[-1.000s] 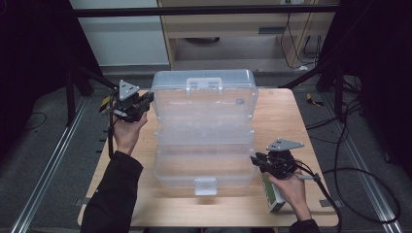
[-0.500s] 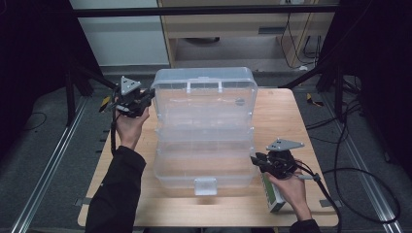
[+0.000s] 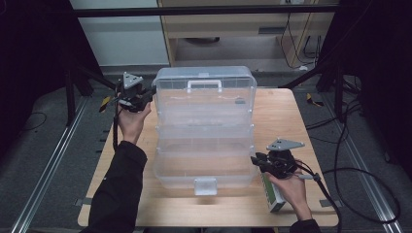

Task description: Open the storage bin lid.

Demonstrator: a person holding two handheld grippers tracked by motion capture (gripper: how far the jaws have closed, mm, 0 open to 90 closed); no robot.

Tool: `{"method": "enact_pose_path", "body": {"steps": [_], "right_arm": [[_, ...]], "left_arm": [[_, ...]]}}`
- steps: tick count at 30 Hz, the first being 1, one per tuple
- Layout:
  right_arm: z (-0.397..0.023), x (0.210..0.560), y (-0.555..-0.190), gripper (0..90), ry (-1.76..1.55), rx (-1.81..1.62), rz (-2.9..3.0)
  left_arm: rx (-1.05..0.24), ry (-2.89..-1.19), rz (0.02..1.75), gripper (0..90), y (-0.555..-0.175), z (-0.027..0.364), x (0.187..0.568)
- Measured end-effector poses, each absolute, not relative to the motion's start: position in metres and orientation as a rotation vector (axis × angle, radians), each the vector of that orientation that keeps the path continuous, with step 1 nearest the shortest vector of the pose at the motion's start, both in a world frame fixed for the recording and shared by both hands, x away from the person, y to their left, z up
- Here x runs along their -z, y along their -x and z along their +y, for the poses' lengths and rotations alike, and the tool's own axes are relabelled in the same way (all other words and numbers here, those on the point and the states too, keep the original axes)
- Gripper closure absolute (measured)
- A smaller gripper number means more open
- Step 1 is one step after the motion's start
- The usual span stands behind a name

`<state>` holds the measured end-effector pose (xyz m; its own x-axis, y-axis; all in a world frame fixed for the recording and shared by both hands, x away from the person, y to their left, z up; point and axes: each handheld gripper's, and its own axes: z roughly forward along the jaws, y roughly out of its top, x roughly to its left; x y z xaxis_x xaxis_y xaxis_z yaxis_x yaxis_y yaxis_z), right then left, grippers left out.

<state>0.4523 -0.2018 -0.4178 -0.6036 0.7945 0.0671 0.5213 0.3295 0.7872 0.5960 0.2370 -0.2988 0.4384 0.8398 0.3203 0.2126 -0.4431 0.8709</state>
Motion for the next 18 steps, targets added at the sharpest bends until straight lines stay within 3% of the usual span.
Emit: {"method": "enact_pose_path", "body": {"steps": [18], "right_arm": [[-0.202,0.418,-0.452,71.6,-1.173,-1.161,2.266]], "left_arm": [[-1.026,-1.93,0.901,83.3,-0.614,0.233,0.302]]}}
